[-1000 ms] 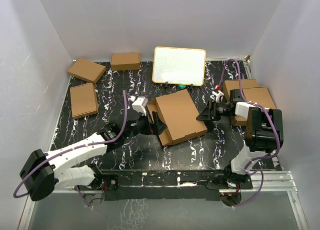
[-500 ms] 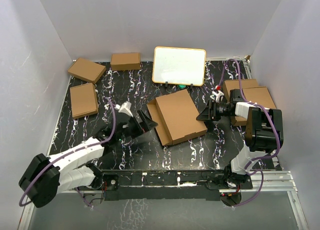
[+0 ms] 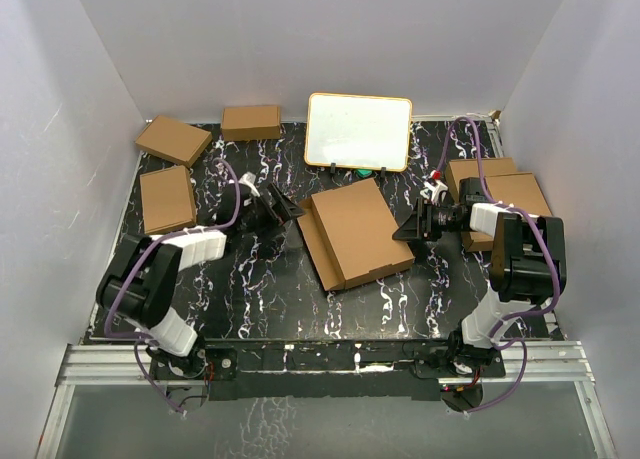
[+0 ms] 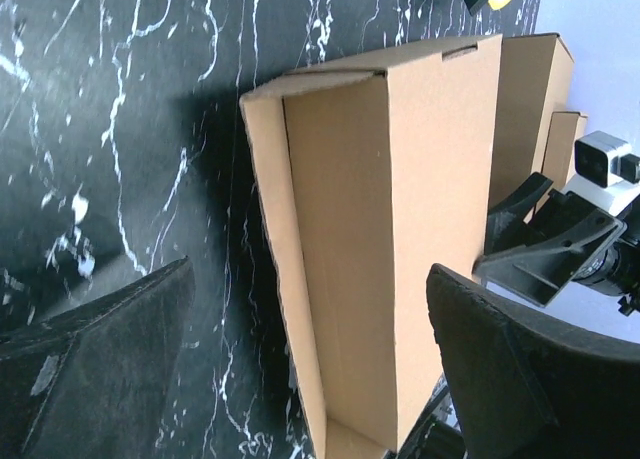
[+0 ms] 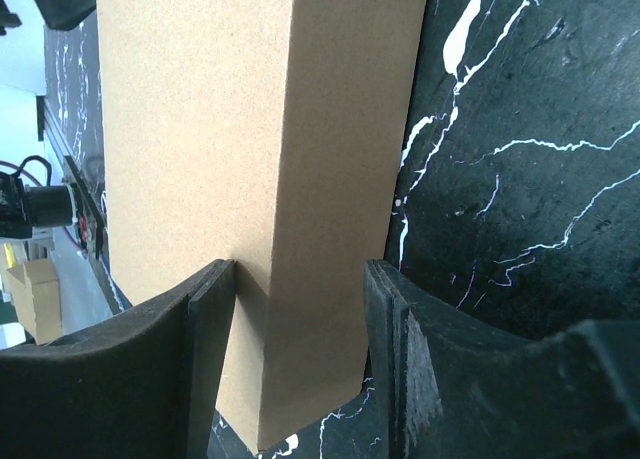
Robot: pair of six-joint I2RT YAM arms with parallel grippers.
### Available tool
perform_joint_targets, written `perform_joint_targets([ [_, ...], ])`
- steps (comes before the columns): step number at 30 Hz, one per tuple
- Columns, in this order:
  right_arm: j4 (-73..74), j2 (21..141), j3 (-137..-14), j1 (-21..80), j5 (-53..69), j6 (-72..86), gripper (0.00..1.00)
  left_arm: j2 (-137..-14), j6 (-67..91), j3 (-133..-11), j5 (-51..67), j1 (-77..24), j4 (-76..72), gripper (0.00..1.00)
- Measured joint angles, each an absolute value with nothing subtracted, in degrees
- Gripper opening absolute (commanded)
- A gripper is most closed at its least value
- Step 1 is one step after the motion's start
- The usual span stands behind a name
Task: Fold the paper box
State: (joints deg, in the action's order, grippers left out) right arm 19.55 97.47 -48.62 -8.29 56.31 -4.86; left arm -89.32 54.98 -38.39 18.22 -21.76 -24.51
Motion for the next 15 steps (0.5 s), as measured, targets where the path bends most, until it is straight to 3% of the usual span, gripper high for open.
perform_joint_targets([
  [15, 19.84, 97.89, -49.01, -8.23, 56.73, -5.28, 0.56, -103.96, 51.90, -48.58, 21.06, -20.73, -27.92, 0.97],
])
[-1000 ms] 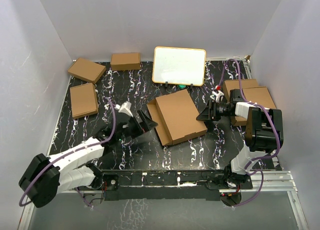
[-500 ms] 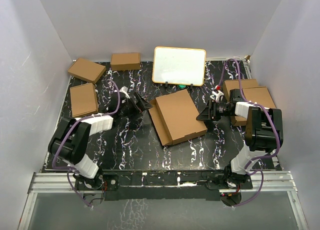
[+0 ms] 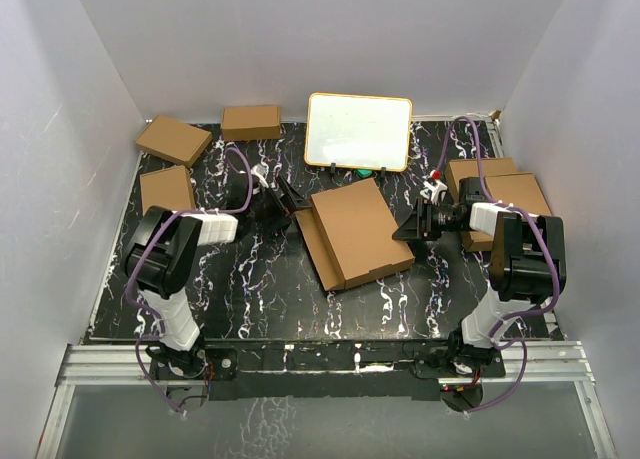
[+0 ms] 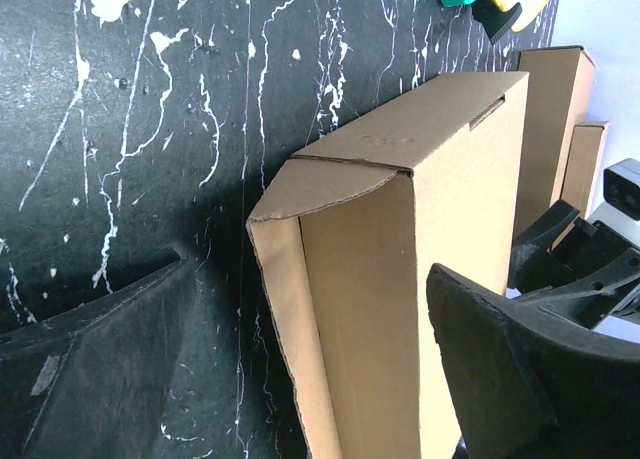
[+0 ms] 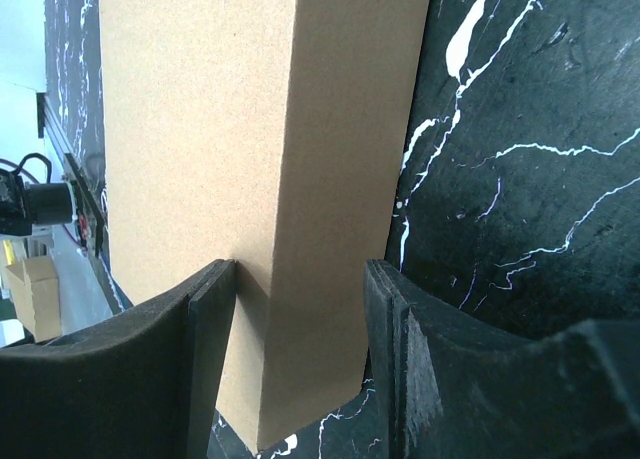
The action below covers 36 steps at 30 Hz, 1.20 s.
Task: Fold the paper box
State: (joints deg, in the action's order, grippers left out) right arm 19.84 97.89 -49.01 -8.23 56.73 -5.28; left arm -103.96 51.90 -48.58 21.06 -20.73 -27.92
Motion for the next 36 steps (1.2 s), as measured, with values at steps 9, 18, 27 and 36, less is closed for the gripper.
perform_joint_targets([
  [9, 19.92, 97.89, -49.28, -7.94, 56.64, -5.69, 0.56, -106.91, 52.49, -50.83, 22.28, -20.73, -30.20, 0.97],
  [18, 19.92, 97.89, -49.36, -7.64, 56.47, -5.74, 0.56, -110.06, 53.56, -54.54, 22.55, -20.73, -29.89, 0.83],
  [27, 19.92, 97.89, -49.41, -7.44, 56.29, -5.72, 0.56, -111.18, 52.27, -58.50, 21.63, -21.50, -24.25, 0.67],
  [36, 19.92, 97.89, -49.52, -7.44, 56.07, -5.74, 0.56, -111.18, 49.65, -64.38, 17.87, -23.27, -15.22, 0.37],
])
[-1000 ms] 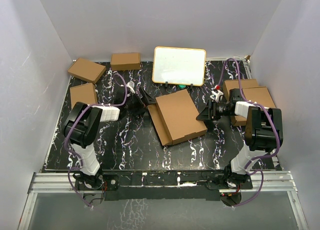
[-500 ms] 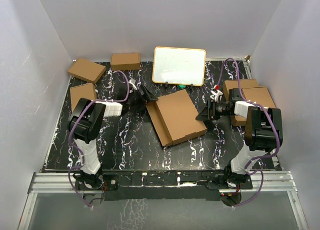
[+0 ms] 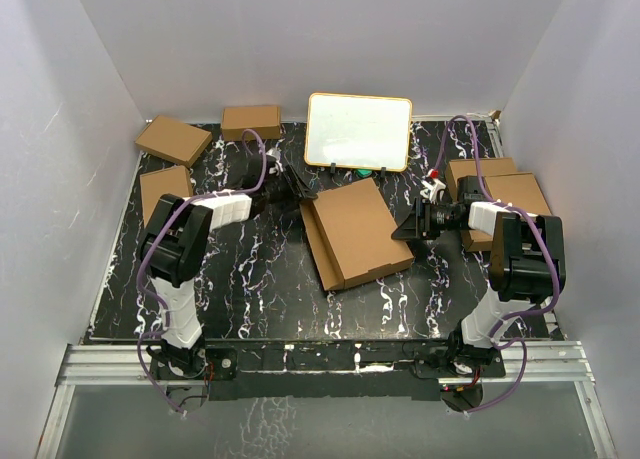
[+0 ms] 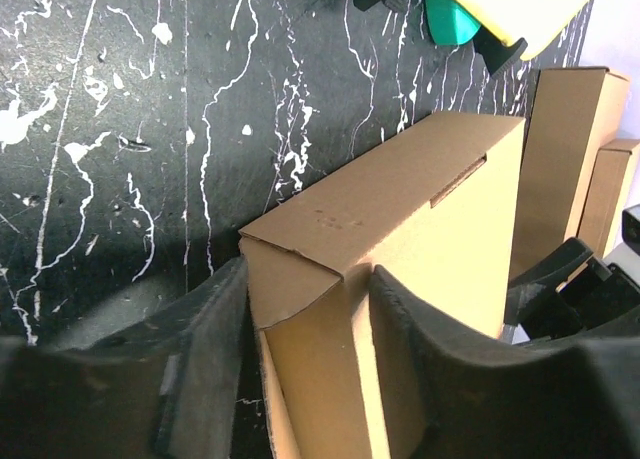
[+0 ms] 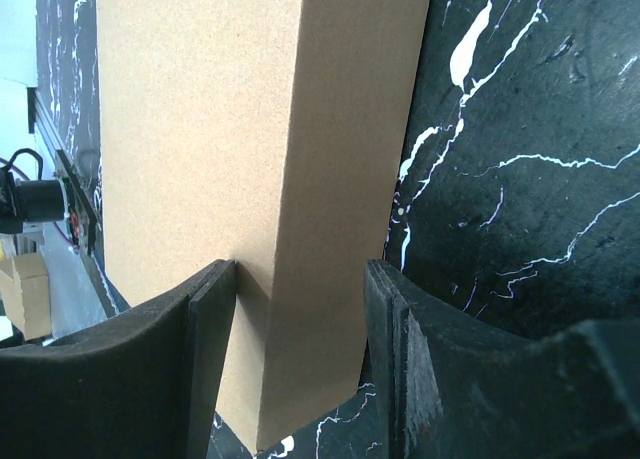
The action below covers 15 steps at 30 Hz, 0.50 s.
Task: Fold the paper box
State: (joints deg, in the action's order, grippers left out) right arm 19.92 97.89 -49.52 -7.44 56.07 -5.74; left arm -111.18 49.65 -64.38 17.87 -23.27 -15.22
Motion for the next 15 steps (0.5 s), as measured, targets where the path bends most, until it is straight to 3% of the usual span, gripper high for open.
perform_joint_targets([
  [10, 19.92, 97.89, -49.82, -7.33, 55.66, -5.76, 0.56, -113.58, 49.65, -72.44, 14.46, -24.75, -5.85, 0.29],
  [13, 19.92, 97.89, -49.84, -7.33, 55.61, -5.76, 0.56, -114.24, 49.74, -74.24, 13.39, -25.19, -4.01, 0.31],
  [15, 19.92, 97.89, -49.91, -7.33, 55.61, -5.76, 0.56, -114.24, 49.93, -74.32, 13.02, -25.30, -3.73, 0.38],
])
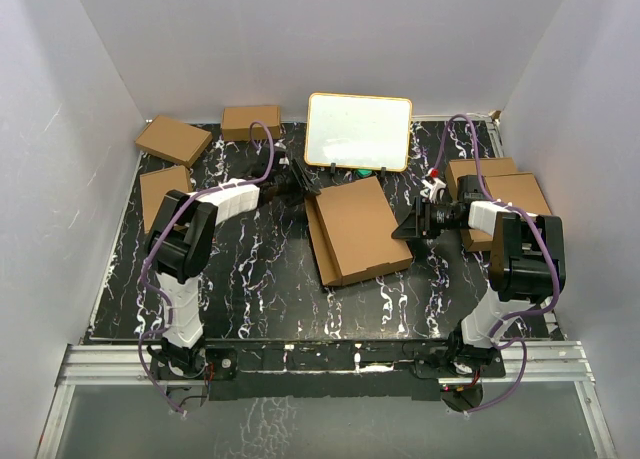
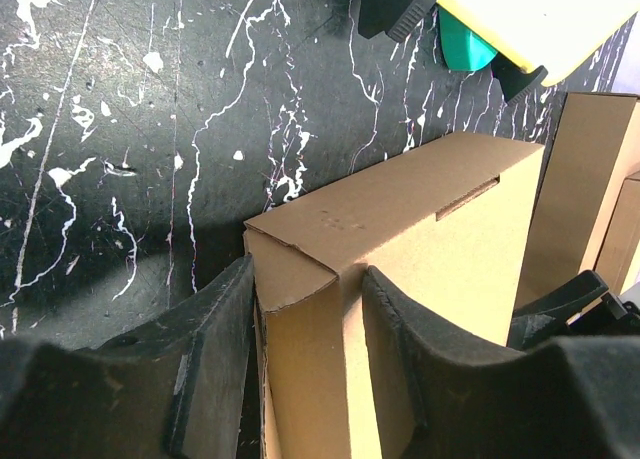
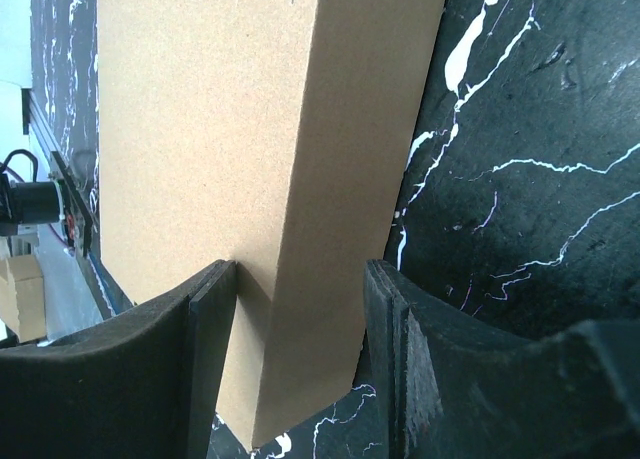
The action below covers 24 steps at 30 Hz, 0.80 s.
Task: Fold the paper box
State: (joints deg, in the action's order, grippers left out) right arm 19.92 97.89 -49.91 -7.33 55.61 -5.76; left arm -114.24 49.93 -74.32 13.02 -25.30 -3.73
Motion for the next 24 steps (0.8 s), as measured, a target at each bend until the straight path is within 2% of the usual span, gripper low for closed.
perform_joint_targets([
  [8, 20.01, 97.89, -50.00, -7.25, 55.57, -5.87, 0.56, -114.17, 50.98, -73.73, 12.38, -25.15, -3.05, 0.82],
  [12, 20.51, 97.89, -50.04, -7.16, 55.53, -5.89, 0.56, -112.03, 51.37, -69.65, 11.68, -24.49, -4.60, 0.96],
  [24, 20.84, 97.89, -50.09, -6.52, 55.46, -5.89, 0.56, -95.77, 51.05, -52.38, 14.74, -24.51, -11.42, 0.97],
])
